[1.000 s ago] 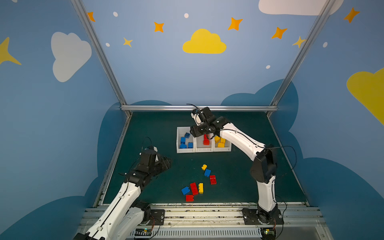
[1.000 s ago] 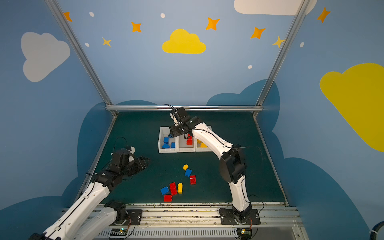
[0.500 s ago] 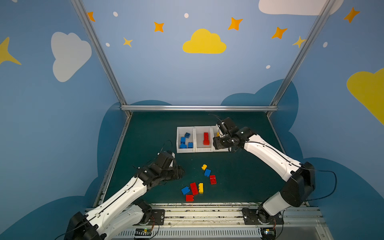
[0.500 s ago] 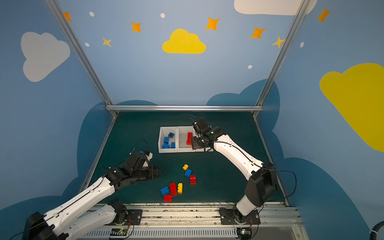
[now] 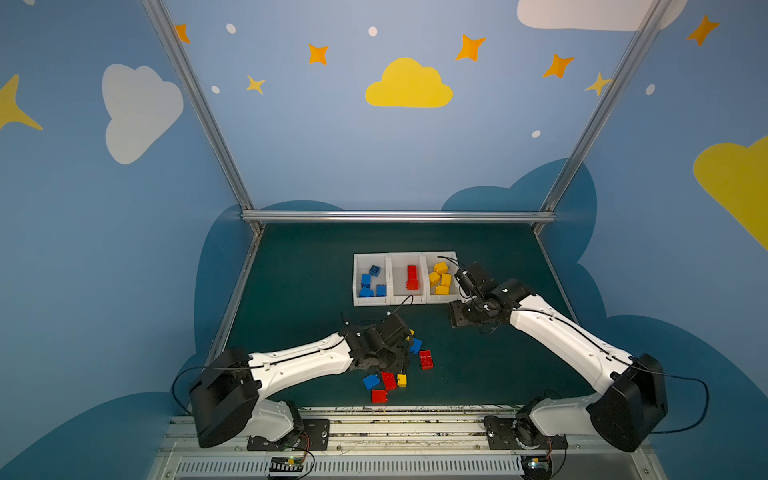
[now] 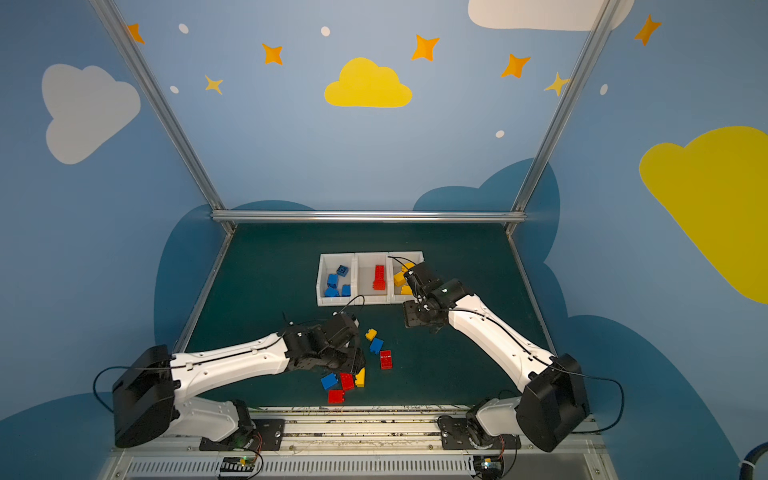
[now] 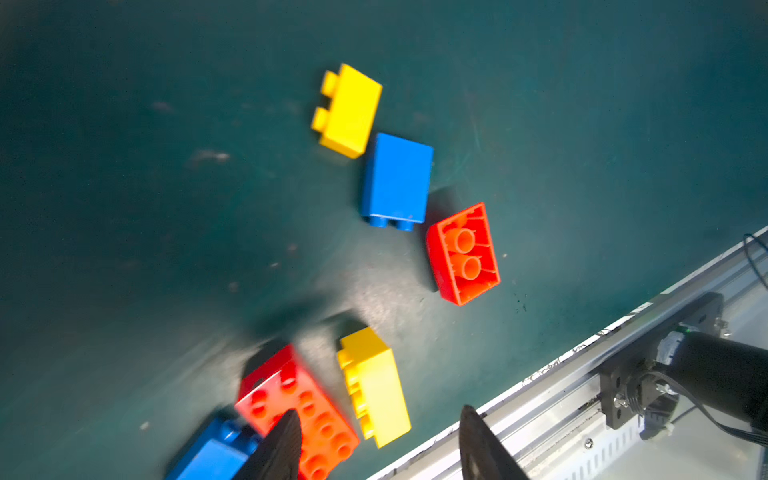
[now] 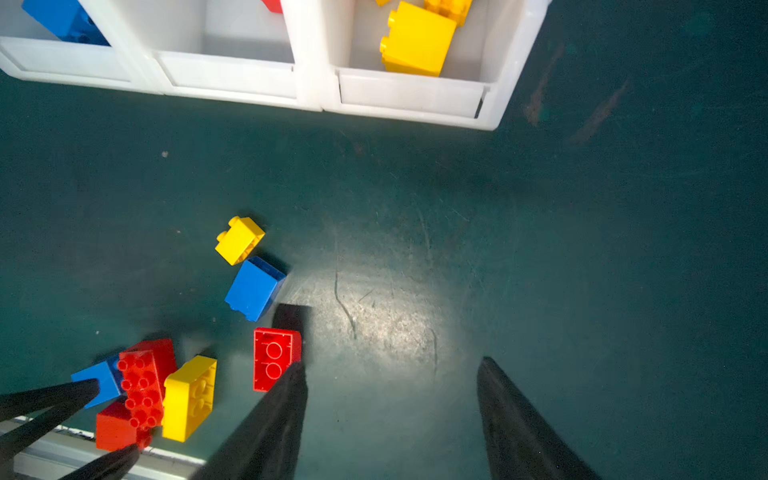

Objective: Sort the legos into containers by color
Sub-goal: 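Lower the left gripper onto a yellow brick in the pile and grasp it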

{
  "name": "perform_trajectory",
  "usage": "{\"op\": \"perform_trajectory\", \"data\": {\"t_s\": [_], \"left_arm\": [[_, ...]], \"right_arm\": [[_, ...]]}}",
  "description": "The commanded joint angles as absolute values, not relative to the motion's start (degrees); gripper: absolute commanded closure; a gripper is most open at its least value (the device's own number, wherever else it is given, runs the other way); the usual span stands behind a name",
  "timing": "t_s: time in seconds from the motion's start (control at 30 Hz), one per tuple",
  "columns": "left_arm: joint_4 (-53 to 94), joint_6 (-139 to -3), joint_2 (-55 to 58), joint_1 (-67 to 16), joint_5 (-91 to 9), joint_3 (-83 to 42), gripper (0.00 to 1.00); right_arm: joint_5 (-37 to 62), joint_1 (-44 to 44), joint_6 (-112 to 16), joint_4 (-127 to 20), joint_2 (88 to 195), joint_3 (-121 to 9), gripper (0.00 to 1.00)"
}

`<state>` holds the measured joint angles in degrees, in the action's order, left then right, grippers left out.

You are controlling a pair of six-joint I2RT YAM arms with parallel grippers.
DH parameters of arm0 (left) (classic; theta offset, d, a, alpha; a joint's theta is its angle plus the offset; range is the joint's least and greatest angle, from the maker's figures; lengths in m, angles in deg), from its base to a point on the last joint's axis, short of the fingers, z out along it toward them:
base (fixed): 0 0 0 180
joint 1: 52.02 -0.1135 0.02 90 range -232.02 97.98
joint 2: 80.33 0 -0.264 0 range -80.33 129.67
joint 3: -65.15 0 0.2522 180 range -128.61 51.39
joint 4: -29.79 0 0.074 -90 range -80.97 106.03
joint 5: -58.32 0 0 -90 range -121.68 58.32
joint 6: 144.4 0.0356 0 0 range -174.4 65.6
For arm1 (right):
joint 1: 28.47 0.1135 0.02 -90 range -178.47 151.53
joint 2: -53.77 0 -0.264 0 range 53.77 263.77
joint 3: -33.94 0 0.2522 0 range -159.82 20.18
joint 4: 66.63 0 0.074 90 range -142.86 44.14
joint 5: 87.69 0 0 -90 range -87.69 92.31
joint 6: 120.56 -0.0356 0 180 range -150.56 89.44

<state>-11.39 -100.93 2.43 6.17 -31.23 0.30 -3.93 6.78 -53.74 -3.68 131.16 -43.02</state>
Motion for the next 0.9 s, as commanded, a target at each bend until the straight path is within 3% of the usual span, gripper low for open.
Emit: {"op": "perform_trajectory", "data": {"t_s": [0.0, 0.47, 0.87], "left_arm": [[-14.3, -100.9, 6.9, 7.7, -31.3, -3.7, 0.42], [-25.8, -107.3, 14.2, 12.6, -23.0, -11.2, 0.47], [-25.9, -106.9, 19.6, 13.5, -24.3, -13.4, 0.53]], "right_arm": [[-1.9, 5.3, -54.2, -5.4, 128.8, -41.2, 0.34], [2.6, -1.0, -52.4, -6.3, 123.2, -35.1, 0.34], [4.2, -3.4, -51.4, -5.4, 120.8, -33.0, 0.4]]}}
